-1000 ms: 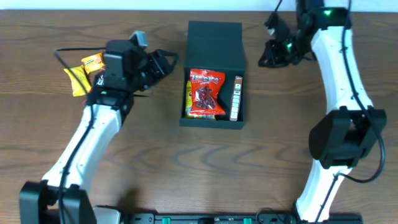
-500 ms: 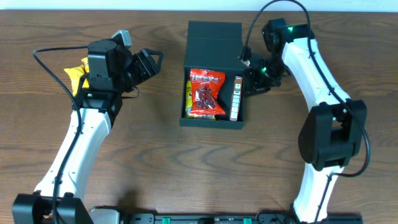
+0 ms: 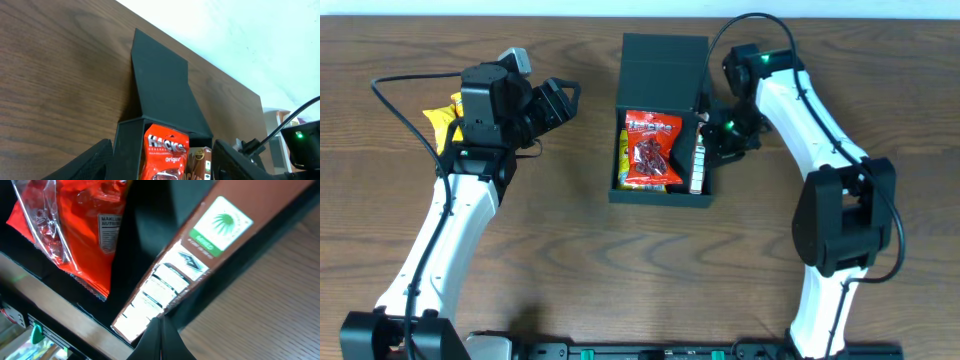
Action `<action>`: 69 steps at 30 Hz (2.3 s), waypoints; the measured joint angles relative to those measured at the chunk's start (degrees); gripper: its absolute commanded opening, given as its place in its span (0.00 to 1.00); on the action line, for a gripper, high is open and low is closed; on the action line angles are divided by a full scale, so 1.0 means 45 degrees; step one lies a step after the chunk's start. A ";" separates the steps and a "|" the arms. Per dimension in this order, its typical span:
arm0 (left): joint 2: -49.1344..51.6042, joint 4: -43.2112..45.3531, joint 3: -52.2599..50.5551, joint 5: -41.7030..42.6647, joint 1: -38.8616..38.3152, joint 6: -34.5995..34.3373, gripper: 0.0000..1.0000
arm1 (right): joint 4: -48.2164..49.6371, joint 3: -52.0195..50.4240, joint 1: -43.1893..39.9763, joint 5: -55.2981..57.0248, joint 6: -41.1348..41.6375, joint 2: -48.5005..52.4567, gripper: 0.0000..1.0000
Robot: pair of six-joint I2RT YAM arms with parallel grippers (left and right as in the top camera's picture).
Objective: Pack container
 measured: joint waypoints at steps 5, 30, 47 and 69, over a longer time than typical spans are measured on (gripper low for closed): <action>0.0000 0.0000 0.0000 -0.0049 0.0000 0.0010 0.64 | 0.0170 -0.0010 0.0015 0.0107 0.0000 0.0000 0.02; 0.0000 0.0000 0.0000 -0.0199 0.0000 0.0238 0.65 | 0.1603 -0.0019 0.0782 0.0277 0.0000 0.0029 0.01; 0.0000 -0.0005 0.0000 -0.0238 0.0000 0.0253 0.64 | 0.2142 -0.0019 0.1064 -0.0068 0.0010 0.0627 0.02; 0.0000 0.0000 0.0000 -0.0665 0.0000 0.0287 0.64 | 0.3259 0.0869 0.1515 0.0277 0.0194 0.1010 0.02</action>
